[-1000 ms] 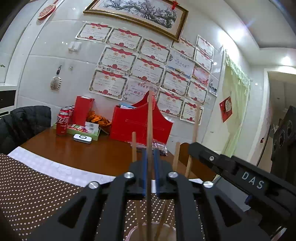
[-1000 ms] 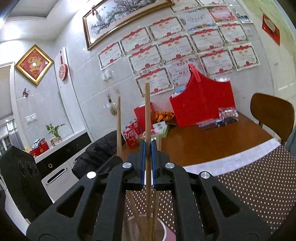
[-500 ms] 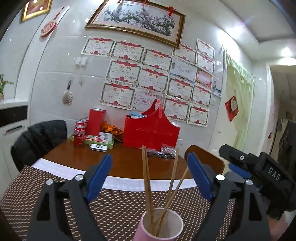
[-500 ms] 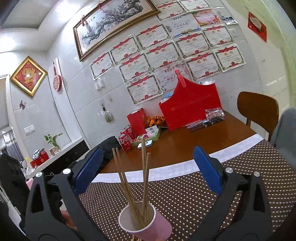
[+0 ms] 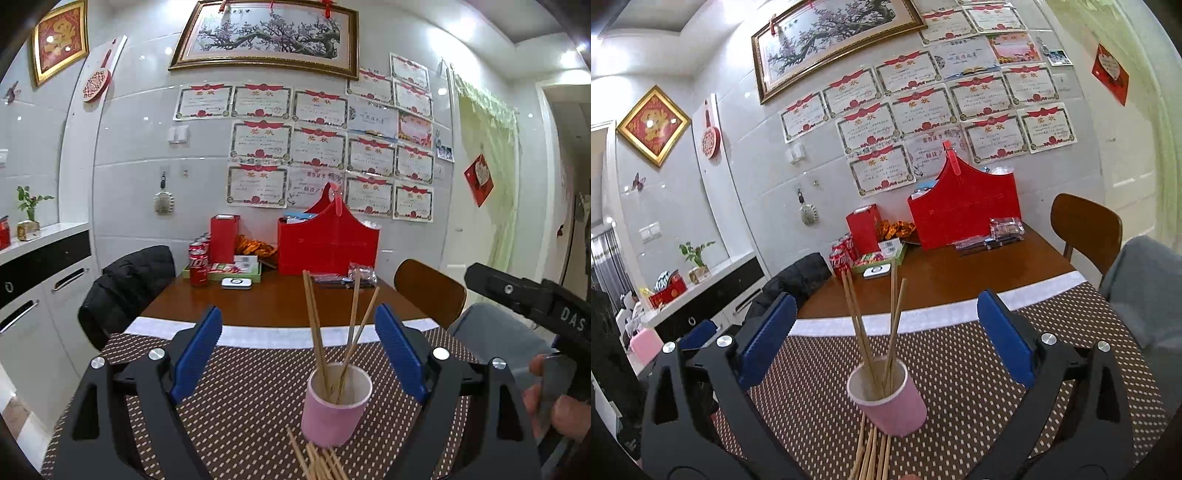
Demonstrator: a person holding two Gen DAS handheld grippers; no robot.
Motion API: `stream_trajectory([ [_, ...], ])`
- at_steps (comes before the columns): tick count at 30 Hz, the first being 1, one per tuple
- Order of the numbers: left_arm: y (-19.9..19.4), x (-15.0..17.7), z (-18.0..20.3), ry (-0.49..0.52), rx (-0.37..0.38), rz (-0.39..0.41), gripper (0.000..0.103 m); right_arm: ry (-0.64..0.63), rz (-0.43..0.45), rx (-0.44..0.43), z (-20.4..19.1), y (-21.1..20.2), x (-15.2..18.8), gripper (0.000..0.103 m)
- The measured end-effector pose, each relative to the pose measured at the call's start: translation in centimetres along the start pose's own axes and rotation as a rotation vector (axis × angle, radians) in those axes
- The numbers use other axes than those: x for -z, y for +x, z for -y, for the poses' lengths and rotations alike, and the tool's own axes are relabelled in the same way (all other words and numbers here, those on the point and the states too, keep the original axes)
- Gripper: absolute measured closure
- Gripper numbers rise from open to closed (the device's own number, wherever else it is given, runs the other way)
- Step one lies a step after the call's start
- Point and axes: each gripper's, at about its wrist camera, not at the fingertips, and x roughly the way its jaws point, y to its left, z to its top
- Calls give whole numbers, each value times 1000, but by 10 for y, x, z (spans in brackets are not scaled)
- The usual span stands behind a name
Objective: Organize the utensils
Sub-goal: 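Return the right tool to the pile and grasp a chopstick while the left tool grasps another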
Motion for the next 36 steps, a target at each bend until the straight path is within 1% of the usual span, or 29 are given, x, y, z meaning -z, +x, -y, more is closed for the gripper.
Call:
stream_trajectory([
  [8,-35,8,-9,10,-38,-58,20,-43,-81,21,-13,-35,17,6],
  [13,-52,25,-23,-13,-53,-93,20,-60,-145,30,-15,-51,37,6],
  [18,-58,42,-28,-17,-54,-138,20,-64,-208,33,-14,-57,57,6],
  [25,-58,68,-30,-6,-41,-207,20,-68,-245,38,-11,-62,72,6],
  [32,-46,96,-28,19,-35,-285,20,-30,-302,56,5,-52,92,6],
  [34,-41,104,-26,33,-34,-314,20,-22,-313,60,8,-51,97,6],
  [36,-33,117,-24,46,-33,-359,20,-15,-328,68,12,-48,102,6],
])
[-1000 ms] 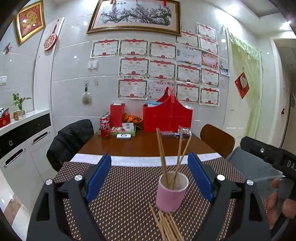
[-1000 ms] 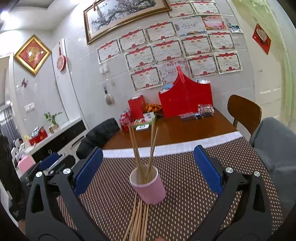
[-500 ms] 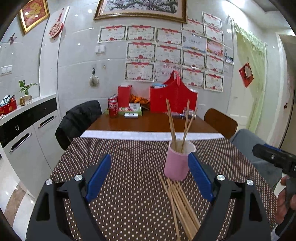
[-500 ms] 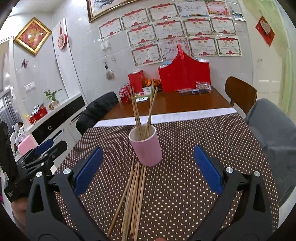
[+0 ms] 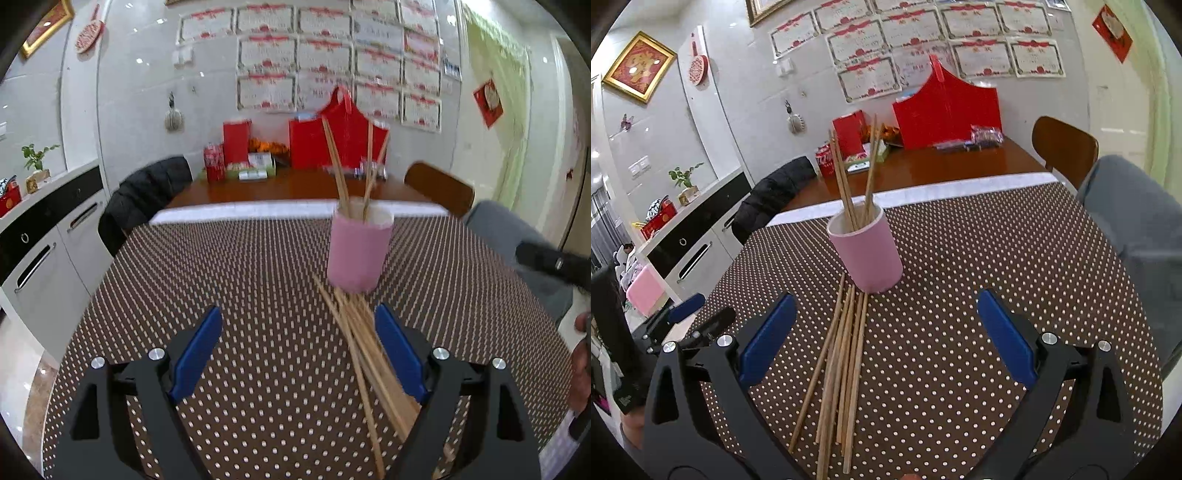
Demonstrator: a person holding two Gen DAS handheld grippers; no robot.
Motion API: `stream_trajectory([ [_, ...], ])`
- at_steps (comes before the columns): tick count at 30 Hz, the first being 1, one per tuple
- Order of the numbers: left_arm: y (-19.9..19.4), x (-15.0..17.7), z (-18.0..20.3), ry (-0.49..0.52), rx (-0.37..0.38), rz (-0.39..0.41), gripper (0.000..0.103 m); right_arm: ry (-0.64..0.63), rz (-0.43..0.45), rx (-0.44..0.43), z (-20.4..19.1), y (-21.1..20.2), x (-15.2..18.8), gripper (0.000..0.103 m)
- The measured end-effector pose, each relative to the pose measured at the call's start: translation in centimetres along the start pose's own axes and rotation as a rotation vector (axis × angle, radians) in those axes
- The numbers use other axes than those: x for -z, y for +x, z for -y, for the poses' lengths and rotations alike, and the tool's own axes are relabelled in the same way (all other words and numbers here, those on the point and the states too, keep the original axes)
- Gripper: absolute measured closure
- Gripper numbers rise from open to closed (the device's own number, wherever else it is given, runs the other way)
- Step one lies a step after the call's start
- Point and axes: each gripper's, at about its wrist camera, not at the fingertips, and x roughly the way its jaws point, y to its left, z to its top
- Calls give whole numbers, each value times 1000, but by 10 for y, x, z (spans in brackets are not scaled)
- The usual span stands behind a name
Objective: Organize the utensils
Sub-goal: 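Return the right tool to the pile and grasp a chopstick while the left tool grasps another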
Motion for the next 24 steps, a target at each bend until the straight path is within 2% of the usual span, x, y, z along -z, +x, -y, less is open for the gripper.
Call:
stream_trajectory([
  [5,37,27,15,64,21,-141,20,10,-57,17,9,16,14,6],
  [10,67,42,28,109,30,-225,20,-19,-167,30,11,45,30,6],
  [14,84,50,29,109,23,-271,20,-77,-260,35,4,71,45,6],
  [18,92,48,17,56,41,-296,20,-150,-354,54,-6,102,62,6],
  [24,95,48,7,15,38,-309,20,-206,-381,87,-14,123,73,6],
])
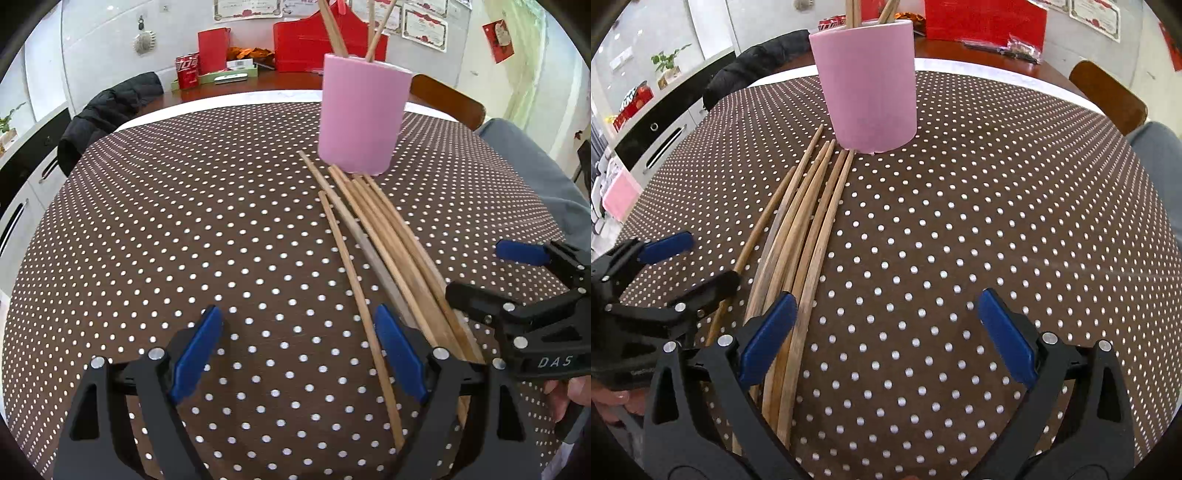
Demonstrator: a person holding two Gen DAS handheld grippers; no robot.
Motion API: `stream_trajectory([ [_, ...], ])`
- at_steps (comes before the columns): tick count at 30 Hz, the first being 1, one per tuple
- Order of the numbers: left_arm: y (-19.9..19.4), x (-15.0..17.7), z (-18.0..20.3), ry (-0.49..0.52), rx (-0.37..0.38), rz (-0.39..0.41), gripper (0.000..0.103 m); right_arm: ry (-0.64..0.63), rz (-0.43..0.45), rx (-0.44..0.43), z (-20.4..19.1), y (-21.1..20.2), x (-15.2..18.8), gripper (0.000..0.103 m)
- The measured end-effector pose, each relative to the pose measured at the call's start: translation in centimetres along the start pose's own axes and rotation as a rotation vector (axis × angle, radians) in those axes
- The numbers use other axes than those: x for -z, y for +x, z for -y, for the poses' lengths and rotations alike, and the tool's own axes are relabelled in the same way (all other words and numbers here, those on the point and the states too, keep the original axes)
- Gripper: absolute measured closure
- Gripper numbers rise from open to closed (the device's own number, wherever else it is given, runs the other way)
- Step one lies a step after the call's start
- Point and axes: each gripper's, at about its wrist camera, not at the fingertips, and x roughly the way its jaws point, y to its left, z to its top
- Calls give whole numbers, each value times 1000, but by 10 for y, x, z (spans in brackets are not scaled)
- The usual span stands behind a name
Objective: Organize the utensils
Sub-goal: 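Return the right tool to the pile and grasp a chopstick while the left tool grasps another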
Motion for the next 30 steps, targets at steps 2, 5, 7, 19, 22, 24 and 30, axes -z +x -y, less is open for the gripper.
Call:
stream_trajectory([
  [2,0,-1,-1,-3,5,1,20,-8,1,16,0,0,-1,6],
  [5,-1,-1,-1,-6,9,3,20,-20,0,38,0,0,-2,6],
  [7,-1,-1,0,-8,11,3,20,-27,-7,21,0,2,-5,6],
  [19,-4,2,-2,-29,36,12,20,-99,-41,55,-15,15,-11,7],
  [22,-2,1,2,-10,24,7,20,-81,-37,49,-8,15,-11,14],
  [24,0,-1,6,23,12,-1,20,-75,-35,50,-3,13,-12,20],
  [30,10,-12,14,72,-5,-27,20,-82,-25,30,-1,13,-20,35],
])
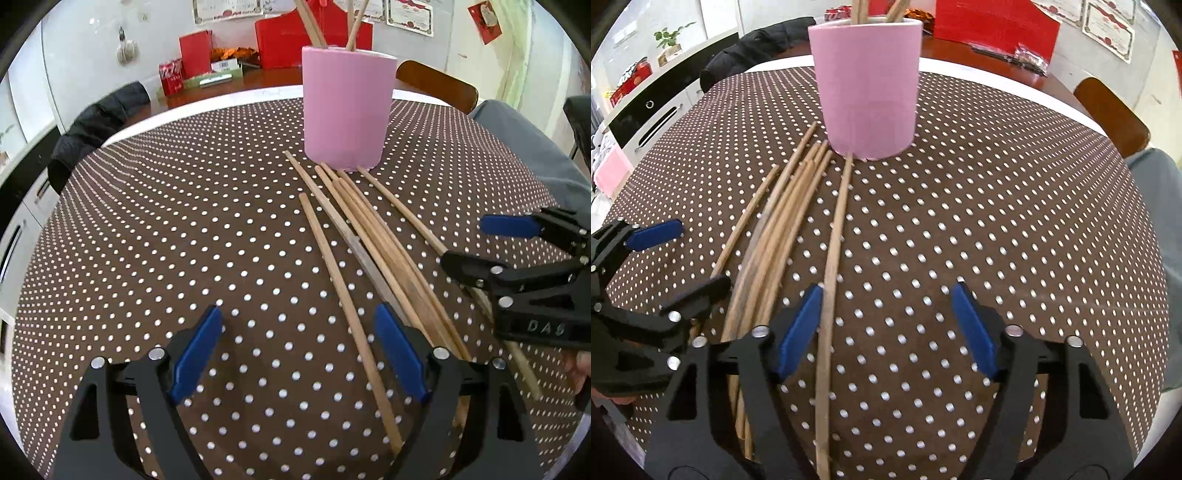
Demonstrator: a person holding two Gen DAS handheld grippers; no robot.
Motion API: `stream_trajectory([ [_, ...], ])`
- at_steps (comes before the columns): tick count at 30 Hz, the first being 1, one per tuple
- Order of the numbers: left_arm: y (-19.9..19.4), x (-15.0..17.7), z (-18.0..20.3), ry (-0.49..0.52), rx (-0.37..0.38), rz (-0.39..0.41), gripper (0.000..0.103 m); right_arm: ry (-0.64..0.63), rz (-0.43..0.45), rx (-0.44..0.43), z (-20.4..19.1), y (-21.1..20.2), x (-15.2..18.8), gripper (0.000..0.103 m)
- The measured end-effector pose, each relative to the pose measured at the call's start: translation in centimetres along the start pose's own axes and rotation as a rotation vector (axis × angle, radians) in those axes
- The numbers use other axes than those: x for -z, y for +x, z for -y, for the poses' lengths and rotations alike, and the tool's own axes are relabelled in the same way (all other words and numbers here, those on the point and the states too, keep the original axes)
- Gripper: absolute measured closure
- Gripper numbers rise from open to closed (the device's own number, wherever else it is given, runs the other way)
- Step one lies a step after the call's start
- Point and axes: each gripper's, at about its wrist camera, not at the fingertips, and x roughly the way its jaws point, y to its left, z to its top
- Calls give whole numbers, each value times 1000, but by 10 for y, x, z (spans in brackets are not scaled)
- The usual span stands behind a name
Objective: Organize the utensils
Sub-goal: 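Return the right tool to the pile and grasp a chopstick while the left tool grasps another, then lift both held chopsticks upright and carry them above the pink cup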
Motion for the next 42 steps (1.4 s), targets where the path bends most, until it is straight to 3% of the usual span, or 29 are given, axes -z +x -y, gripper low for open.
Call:
stream_trajectory([
  [1,1,-1,0,3,2,-1,20,-6,3,-1,-3,2,-2,35],
  [3,1,-4,1,12,10,7,39,-8,7,-6,-5,5,-8,39],
  [4,0,-5,1,17,15,9,46,-11,9,-6,-6,7,-10,46],
  [6,-1,-9,1,23,18,6,79,-28,20,-9,-11,8,-15,64],
  [8,-1,-12,-2,29,20,-1,94,-57,20,-14,-18,9,-15,84],
  [10,-3,-10,-4,29,34,-3,96,-82,14,-24,-24,7,-14,96],
  [11,-4,-7,-6,20,41,-2,97,-82,13,-30,-25,5,-12,97],
  [17,-24,0,-21,-62,74,68,98,45,76,-165,-2,-14,8,97],
  [24,-53,-11,-24,-121,94,183,98,112,196,-253,14,-50,12,97],
  [33,-92,-34,-20,-135,126,342,98,151,378,-335,20,-96,-8,97],
  [42,-129,-80,-21,-121,189,594,98,150,534,-364,23,-135,-48,97],
])
